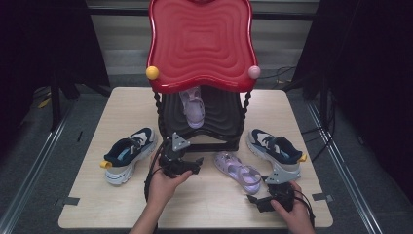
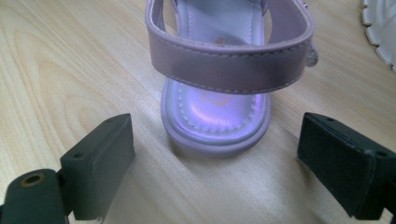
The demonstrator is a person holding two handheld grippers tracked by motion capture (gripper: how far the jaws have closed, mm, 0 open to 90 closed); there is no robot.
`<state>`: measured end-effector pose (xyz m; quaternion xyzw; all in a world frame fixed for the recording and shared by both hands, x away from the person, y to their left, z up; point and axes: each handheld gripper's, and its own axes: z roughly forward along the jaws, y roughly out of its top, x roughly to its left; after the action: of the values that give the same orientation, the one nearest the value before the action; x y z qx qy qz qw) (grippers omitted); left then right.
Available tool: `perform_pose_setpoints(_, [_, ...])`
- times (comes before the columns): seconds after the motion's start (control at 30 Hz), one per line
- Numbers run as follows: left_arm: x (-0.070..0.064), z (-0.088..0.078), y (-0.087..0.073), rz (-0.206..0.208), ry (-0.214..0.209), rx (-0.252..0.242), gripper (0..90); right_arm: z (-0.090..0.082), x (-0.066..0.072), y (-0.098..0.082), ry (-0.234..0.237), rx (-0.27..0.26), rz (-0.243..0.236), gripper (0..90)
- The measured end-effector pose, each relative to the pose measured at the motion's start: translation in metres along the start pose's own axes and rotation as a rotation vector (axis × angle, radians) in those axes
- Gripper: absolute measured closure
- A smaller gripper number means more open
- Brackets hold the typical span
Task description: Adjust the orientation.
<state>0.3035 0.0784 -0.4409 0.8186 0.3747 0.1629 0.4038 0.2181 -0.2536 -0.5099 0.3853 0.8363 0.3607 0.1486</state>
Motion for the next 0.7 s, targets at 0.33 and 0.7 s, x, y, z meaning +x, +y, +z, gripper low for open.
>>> perform_pose_setpoints(0.33, [0.005,0.002,-0.018,0.01,-0.024,0.033,15.6,0.0,0.0,0.0,0.0,0.001,0.002,10.3])
perform_pose_setpoints(0.7, [0.01,0.004,-0.04,0.024,-0.051,0.062,15.8,0.0,0.0,0.0,0.0,-0.002,-0.002,10.3])
